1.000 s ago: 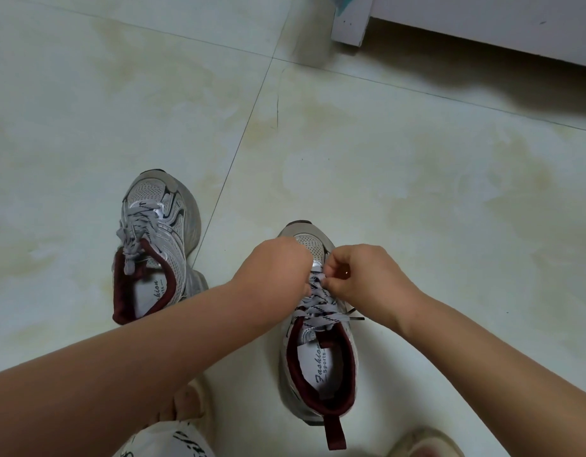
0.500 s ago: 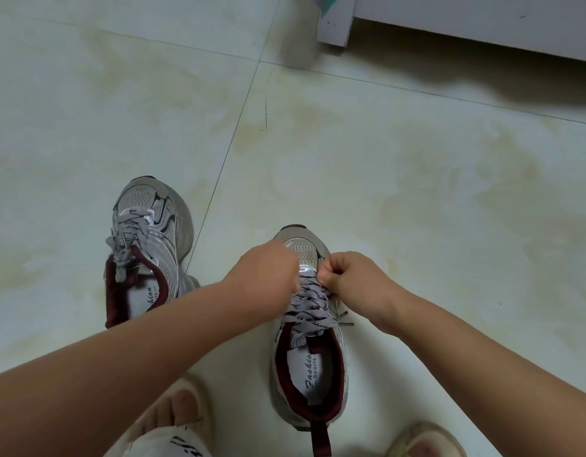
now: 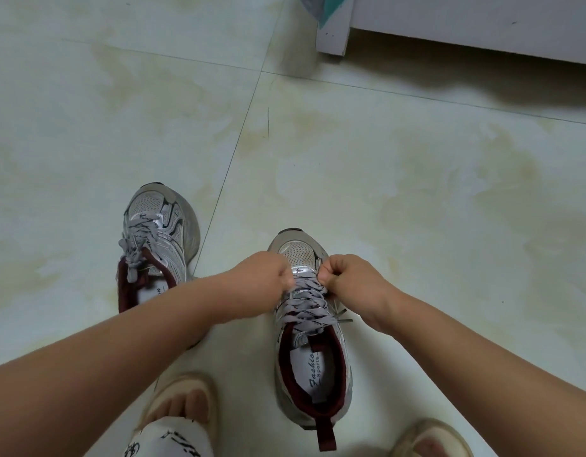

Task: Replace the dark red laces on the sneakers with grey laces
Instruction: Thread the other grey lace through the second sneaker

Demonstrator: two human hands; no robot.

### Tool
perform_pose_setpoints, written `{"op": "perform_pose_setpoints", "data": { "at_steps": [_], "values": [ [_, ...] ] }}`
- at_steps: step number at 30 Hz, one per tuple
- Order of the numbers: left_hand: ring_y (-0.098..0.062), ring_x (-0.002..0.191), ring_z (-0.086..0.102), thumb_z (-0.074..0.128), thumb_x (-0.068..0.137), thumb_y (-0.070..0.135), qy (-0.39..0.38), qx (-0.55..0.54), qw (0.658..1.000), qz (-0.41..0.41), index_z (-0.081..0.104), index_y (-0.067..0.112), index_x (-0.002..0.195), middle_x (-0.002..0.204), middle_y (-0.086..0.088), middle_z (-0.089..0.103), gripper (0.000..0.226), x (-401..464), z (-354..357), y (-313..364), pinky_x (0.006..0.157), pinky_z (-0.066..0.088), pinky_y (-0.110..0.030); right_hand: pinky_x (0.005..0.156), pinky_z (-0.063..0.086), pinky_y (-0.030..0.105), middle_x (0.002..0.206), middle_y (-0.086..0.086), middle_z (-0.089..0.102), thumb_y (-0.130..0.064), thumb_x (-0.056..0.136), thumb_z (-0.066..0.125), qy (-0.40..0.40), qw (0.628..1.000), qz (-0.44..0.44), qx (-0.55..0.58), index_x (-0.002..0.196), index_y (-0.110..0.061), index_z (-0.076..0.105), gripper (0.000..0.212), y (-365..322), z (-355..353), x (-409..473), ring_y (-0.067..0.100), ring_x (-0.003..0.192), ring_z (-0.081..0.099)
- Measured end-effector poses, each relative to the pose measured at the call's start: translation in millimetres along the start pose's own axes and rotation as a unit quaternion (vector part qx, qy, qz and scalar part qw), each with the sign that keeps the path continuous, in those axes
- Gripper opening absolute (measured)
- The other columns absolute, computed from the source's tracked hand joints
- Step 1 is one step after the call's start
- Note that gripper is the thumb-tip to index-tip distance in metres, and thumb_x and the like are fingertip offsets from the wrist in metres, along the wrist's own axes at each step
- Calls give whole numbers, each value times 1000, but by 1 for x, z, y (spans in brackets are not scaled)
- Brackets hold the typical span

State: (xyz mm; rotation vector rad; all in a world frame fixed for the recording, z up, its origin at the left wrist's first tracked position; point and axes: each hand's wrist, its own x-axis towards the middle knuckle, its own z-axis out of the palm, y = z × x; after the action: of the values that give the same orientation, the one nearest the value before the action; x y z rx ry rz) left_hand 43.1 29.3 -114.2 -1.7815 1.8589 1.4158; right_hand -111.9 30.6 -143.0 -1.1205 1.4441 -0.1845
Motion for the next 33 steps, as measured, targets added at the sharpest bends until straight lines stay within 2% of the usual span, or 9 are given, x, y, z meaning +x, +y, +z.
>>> {"op": "perform_pose_setpoints", "data": {
  "at_steps": [3, 9, 14, 18, 20, 23, 26, 29, 33],
  "values": [
    [-11, 59, 31, 46, 95, 12, 30, -215, 976, 2, 48, 20, 65, 61, 6, 40, 31, -9, 3, -19, 61, 28, -25, 69, 41, 31, 68, 3, 50, -6, 91, 49, 0, 1000, -12, -13, 70, -12, 50, 22, -3, -5, -1, 18, 69, 45],
    [-6, 58, 36, 47, 94, 11, 74, -148, 985, 39, 47, 23, 68, 66, 7, 44, 29, -12, 9, -16, 52, 30, -13, 68, 43, 27, 72, -1, 60, -25, 83, 65, 31, 980, -69, -185, 76, -11, 62, 16, -20, -9, -18, 14, 69, 54],
    [-11, 66, 42, 48, 93, 10, 95, -111, 987, 70, 51, 15, 70, 80, -6, 53, 23, -18, 11, -12, 60, 36, -22, 66, 38, 28, 93, 8, 64, -26, 89, 54, 27, 866, -149, -477, 90, -10, 61, 18, -36, -1, -20, 26, 83, 56],
    [-15, 72, 49, 54, 88, 8, 104, -63, 986, 114, 57, 6, 70, 84, -12, 56, 19, -22, 16, -18, 67, 38, -24, 59, 32, 29, 81, 8, 54, -13, 86, 49, 3, 795, -213, -568, 76, -14, 49, 10, -35, -3, -12, 25, 72, 46],
    [-12, 70, 49, 57, 88, 11, 117, -50, 984, 121, 58, 9, 68, 81, -7, 54, 20, -22, 22, -23, 63, 35, -18, 58, 32, 28, 73, 4, 49, -13, 86, 48, 11, 858, -189, -477, 69, -15, 45, 18, -30, -5, -12, 22, 68, 45],
    [0, 69, 42, 56, 89, 15, 145, -49, 982, 111, 54, 18, 67, 79, 7, 46, 22, -24, 29, -25, 65, 33, -9, 58, 33, 24, 63, 4, 42, -9, 88, 49, -29, 988, -67, -135, 66, -10, 47, 22, -22, -7, -10, 16, 58, 36],
    [-9, 64, 43, 53, 90, 11, 149, -62, 981, 107, 60, -2, 72, 79, -9, 55, 24, -24, 31, -21, 60, 33, -14, 69, 30, 32, 75, 10, 41, -7, 90, 45, -78, 997, 7, 7, 82, -10, 53, 12, -16, -9, -5, 21, 70, 35],
    [-19, 71, 48, 51, 91, 11, 137, -73, 984, 89, 59, -6, 76, 85, -18, 59, 24, -22, 30, -22, 65, 37, -23, 67, 34, 30, 73, 11, 45, -10, 93, 44, -82, 996, 13, -29, 78, -8, 53, 18, -16, -12, -3, 21, 68, 40],
    [-6, 71, 43, 49, 93, 15, 124, -65, 988, 69, 48, 19, 69, 80, 6, 48, 24, -19, 32, -27, 65, 34, -14, 48, 31, 14, 64, -2, 44, -3, 94, 40, 6, 984, -44, -173, 76, -7, 51, 21, -12, -8, -7, 10, 55, 36]
  ]
}}
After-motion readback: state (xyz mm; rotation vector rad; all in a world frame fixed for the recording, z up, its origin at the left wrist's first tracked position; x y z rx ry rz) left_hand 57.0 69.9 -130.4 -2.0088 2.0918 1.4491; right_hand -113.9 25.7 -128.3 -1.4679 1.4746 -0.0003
